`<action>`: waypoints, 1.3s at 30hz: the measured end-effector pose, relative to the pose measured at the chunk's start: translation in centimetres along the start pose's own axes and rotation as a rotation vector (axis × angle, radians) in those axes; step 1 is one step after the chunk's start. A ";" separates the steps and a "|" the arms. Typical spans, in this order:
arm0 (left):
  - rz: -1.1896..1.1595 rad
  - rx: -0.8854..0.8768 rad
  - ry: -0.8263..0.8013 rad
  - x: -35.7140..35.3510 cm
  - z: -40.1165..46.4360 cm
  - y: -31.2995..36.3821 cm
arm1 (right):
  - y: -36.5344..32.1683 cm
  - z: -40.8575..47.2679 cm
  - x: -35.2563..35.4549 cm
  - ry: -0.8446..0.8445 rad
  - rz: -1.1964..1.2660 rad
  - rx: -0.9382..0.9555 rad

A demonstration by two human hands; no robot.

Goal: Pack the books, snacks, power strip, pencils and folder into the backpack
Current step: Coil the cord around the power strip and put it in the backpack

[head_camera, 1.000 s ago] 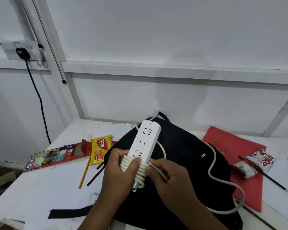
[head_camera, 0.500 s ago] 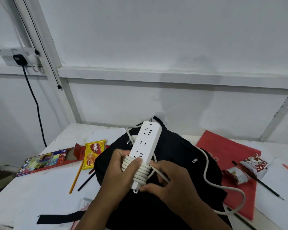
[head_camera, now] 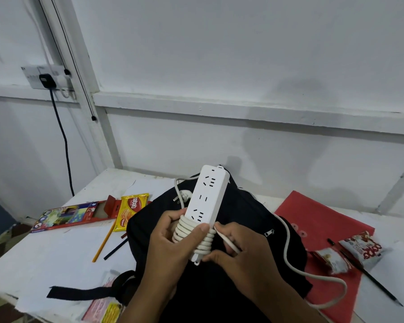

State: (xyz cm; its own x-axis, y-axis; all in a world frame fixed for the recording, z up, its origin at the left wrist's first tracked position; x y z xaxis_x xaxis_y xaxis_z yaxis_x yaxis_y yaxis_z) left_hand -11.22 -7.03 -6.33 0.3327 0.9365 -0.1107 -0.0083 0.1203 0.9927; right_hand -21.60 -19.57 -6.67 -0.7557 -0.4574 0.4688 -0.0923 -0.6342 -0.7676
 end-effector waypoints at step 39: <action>0.354 -0.255 0.157 4.7 7.1 0.3 | -1.8 3.9 0.7 -0.159 -0.189 0.286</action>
State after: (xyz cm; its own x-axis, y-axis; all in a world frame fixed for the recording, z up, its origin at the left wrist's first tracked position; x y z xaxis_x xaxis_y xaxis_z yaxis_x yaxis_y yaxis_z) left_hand -2.96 -4.93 -6.17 0.1205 0.9708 0.2073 -0.3336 -0.1571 0.9295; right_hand -19.41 -21.15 -3.22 -0.6302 -0.3927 0.6698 -0.0186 -0.8548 -0.5187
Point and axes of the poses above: each hand's wrist, its own z-axis towards the middle knuckle, its own x-axis out of the back of the hand, y = z × x, the point moved 4 cm from there along z, towards the middle knuckle, and after that the axes turned 11 degrees about y, right-handed, at the moved point
